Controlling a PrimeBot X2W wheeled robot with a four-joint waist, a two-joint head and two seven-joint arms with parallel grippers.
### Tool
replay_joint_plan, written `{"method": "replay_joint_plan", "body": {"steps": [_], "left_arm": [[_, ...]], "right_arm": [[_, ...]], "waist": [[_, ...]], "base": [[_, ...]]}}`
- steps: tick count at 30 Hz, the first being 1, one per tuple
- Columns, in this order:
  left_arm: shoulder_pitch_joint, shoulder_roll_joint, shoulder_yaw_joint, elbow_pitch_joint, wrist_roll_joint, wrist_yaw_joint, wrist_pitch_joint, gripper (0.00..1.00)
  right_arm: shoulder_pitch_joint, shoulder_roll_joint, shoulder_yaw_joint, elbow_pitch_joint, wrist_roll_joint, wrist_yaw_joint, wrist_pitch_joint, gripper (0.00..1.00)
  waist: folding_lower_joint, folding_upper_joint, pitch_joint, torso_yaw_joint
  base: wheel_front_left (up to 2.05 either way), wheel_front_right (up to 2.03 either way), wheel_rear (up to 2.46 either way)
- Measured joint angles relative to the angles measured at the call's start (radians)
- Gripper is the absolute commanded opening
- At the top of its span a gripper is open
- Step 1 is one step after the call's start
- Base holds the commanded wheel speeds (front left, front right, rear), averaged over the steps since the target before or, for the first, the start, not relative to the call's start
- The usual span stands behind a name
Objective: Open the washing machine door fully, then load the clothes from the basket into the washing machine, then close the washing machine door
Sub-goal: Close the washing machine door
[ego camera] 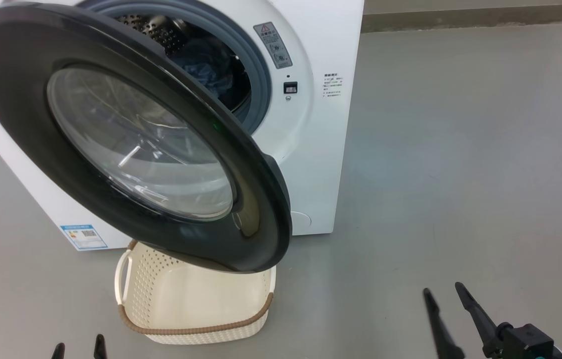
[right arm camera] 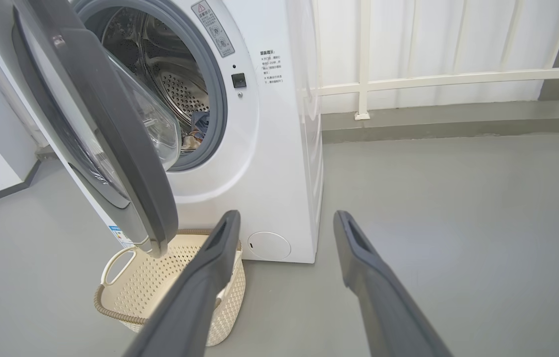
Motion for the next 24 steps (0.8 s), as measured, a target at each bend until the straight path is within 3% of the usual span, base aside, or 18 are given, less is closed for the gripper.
{"method": "replay_joint_plan", "body": {"steps": [16, 24], "left_arm": [[-0.001, -0.011, 0.015, 0.005, 0.006, -0.018, 0.000, 1.00], [-0.002, -0.012, -0.003, 0.004, -0.005, -0.008, 0.000, 1.00]], "right_arm": [[-0.018, 0.003, -0.038, -0.015, 0.001, 0.000, 0.000, 0.00], [-0.182, 0.003, -0.054, -0.174, 0.035, 0.000, 0.000, 0.00]], "waist": [[-0.0001, 0.0000, -0.001, 0.011], [0.0000, 0.0000, -0.003, 0.017]], "base": [[0.00, 0.00, 0.00], [0.00, 0.00, 0.00]]}}
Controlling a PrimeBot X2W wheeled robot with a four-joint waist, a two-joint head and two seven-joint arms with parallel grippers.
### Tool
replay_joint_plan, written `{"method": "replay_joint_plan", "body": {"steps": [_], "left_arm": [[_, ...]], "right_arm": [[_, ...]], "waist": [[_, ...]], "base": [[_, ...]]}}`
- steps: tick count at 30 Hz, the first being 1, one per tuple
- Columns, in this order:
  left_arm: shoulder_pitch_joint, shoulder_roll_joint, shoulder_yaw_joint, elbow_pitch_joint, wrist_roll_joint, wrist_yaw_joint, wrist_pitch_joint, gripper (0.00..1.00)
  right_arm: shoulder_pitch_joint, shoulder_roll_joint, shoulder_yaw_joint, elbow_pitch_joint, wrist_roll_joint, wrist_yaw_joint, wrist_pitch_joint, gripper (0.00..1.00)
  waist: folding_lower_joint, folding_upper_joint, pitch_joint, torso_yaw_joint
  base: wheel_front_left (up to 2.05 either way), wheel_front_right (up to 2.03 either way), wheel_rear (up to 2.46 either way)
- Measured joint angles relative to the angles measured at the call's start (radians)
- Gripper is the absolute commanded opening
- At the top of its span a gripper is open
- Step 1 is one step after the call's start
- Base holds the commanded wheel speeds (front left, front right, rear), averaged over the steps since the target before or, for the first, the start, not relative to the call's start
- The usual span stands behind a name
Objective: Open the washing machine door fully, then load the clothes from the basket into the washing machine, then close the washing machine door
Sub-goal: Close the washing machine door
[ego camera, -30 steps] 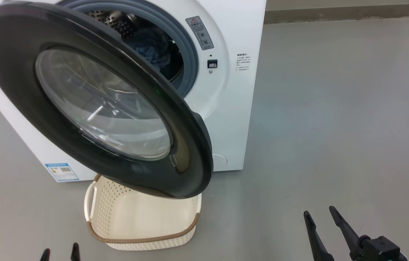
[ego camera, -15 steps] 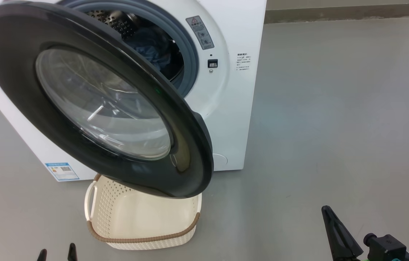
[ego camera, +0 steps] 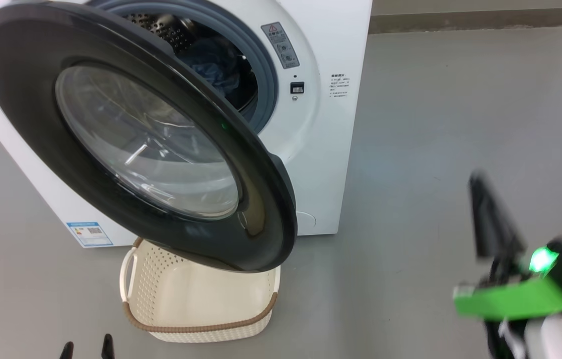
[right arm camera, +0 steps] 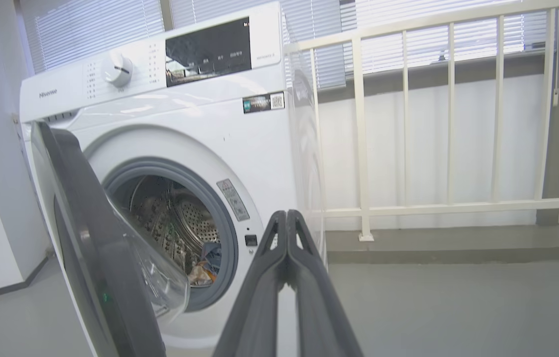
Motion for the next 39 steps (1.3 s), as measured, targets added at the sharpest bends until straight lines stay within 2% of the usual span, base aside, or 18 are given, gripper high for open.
{"method": "replay_joint_plan", "body": {"steps": [4, 8, 14, 18, 23, 27, 39], "left_arm": [[0.000, 0.000, -0.011, 0.000, -0.006, 0.007, 0.000, 1.00], [-0.002, 0.000, -0.033, 0.000, -0.014, 0.007, 0.000, 1.00], [-0.016, 0.000, -0.064, 0.001, -0.028, 0.007, 0.000, 1.00], [-0.030, 0.000, -0.089, 0.001, -0.039, 0.009, 0.000, 1.00], [-0.049, 0.000, -0.113, 0.002, -0.061, 0.023, 0.000, 1.00], [-0.050, 0.000, -0.129, 0.002, -0.064, 0.025, 0.000, 1.00], [-0.070, 0.000, -0.147, 0.002, -0.087, 0.039, 0.000, 1.00]], "right_arm": [[-0.135, -0.004, 0.017, -0.114, 0.058, 0.000, 0.000, 0.00], [-0.254, -0.014, 0.184, -0.168, 0.086, 0.000, -0.001, 0.00], [-0.270, -0.016, 0.416, -0.052, 0.096, 0.000, -0.001, 0.00], [-0.260, -0.017, 0.487, 0.067, 0.110, 0.000, -0.001, 0.00], [-0.222, -0.018, 0.488, 0.175, 0.132, 0.000, 0.000, 0.00], [-0.221, -0.018, 0.472, 0.216, 0.132, 0.000, 0.000, 0.00], [-0.222, -0.018, 0.400, 0.251, 0.129, 0.000, 0.000, 0.00]], "waist": [[0.0000, 0.0000, 0.002, 0.007], [0.0000, 0.0000, 0.004, 0.029], [0.0000, 0.0000, 0.015, 0.071], [0.0000, 0.0000, 0.028, 0.102], [0.0000, 0.0000, 0.048, 0.144], [0.0001, 0.0000, 0.060, 0.168], [0.0001, 0.0000, 0.097, 0.240]], "base": [[0.00, 0.00, 0.00], [0.00, 0.00, 0.00], [0.00, 0.00, 0.00], [0.00, 0.00, 0.00], [0.00, 0.00, 0.00], [0.00, 0.00, 0.00], [0.00, 0.00, 0.00]]}}
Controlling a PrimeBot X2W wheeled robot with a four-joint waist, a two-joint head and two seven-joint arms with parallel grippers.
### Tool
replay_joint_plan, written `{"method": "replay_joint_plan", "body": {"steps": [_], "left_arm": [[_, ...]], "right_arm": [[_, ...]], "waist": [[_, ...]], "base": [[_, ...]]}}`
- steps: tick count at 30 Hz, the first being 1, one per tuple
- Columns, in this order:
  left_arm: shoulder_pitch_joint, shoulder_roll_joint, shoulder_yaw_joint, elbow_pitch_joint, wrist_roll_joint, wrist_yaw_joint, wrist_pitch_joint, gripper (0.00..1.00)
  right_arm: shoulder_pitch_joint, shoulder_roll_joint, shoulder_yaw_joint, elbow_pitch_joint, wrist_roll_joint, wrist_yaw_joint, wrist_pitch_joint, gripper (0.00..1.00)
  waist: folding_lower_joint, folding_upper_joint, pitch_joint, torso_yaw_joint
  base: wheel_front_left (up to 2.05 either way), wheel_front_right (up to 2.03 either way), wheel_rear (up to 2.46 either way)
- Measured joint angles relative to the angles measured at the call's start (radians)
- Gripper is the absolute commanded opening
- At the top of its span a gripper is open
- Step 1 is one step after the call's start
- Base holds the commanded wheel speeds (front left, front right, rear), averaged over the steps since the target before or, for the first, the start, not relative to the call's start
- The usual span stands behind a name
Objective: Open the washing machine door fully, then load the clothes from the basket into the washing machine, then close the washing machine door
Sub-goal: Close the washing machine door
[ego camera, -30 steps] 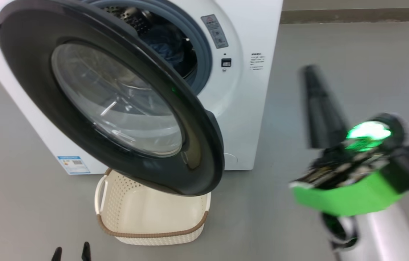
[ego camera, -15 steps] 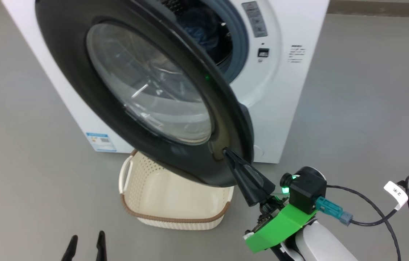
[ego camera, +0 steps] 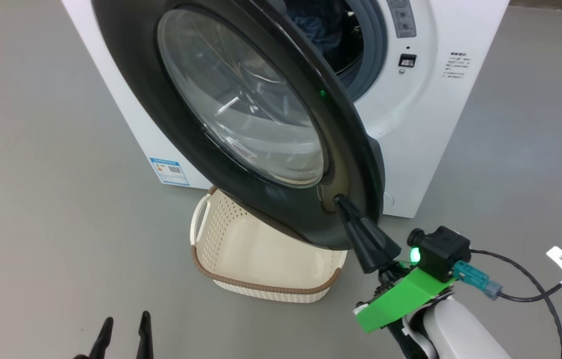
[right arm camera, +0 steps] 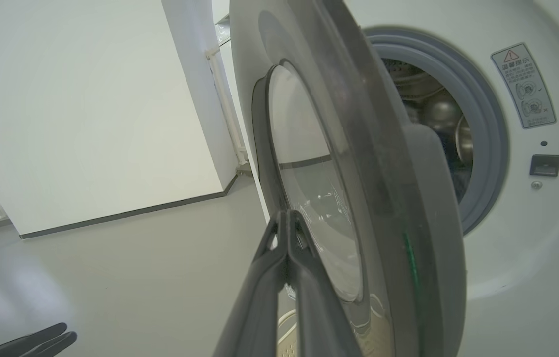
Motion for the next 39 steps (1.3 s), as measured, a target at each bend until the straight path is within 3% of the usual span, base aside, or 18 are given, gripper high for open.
{"method": "replay_joint_plan", "body": {"steps": [16, 39], "left_arm": [[-0.060, -0.001, -0.034, -0.003, -0.047, 0.017, 0.000, 1.00], [-0.124, -0.005, -0.084, -0.018, -0.097, 0.023, -0.003, 1.00]], "right_arm": [[-0.012, 0.000, -0.091, 0.015, -0.055, 0.000, 0.000, 0.00], [-0.172, -0.004, -0.200, 0.004, -0.149, 0.000, 0.000, 0.00]], "waist": [[0.0000, 0.0000, 0.094, 0.033], [0.0000, 0.0000, 0.230, 0.038]], "base": [[0.00, 0.00, 0.00], [0.00, 0.00, 0.00]]}}
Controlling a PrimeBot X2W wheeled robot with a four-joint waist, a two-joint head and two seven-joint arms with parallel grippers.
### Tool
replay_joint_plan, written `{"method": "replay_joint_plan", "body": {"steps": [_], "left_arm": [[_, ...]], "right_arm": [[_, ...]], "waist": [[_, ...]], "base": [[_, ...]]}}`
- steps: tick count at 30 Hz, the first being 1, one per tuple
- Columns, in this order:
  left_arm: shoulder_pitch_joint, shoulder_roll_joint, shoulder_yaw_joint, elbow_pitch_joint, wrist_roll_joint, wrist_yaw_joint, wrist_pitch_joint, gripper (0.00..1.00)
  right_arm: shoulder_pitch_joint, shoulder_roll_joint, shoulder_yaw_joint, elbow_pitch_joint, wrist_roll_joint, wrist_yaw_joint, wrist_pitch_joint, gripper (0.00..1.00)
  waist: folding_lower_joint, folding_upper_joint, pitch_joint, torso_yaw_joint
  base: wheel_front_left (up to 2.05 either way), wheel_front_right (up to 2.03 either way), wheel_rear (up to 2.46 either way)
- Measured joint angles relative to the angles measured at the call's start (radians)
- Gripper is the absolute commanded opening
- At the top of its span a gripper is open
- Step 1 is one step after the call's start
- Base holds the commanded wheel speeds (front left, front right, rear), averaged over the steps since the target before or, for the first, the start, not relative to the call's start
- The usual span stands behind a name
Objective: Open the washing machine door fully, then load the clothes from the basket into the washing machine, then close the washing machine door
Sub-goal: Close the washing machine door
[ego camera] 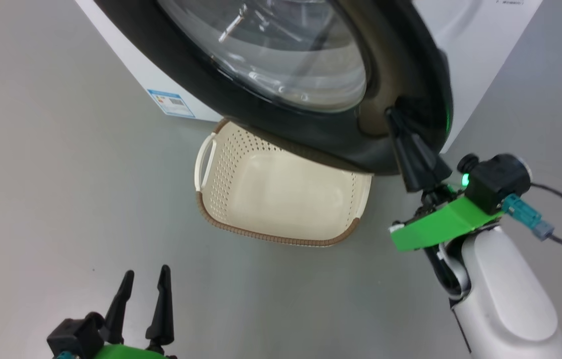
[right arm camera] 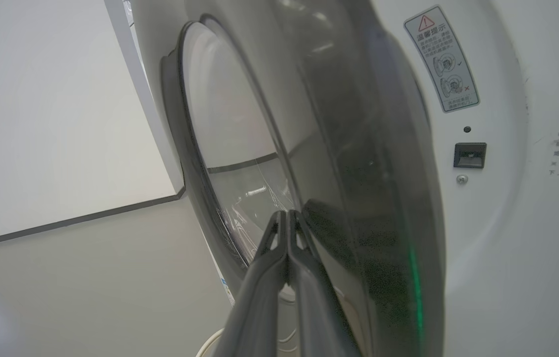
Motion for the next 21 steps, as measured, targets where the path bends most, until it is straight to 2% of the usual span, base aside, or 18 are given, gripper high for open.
{"method": "replay_joint_plan", "body": {"steps": [10, 21], "left_arm": [[-0.042, -0.001, -0.018, -0.014, -0.010, 0.004, -0.001, 1.00], [-0.068, -0.003, -0.069, -0.029, -0.028, 0.002, -0.001, 1.00]], "right_arm": [[-0.112, -0.041, -0.048, -0.019, -0.019, 0.000, 0.000, 0.00], [-0.258, -0.137, -0.054, 0.012, -0.037, 0.000, 0.000, 0.00]], "waist": [[0.0000, 0.0000, 0.075, 0.002], [-0.0001, 0.0000, 0.146, 0.034]], "base": [[0.00, 0.00, 0.00], [0.00, 0.00, 0.00]]}}
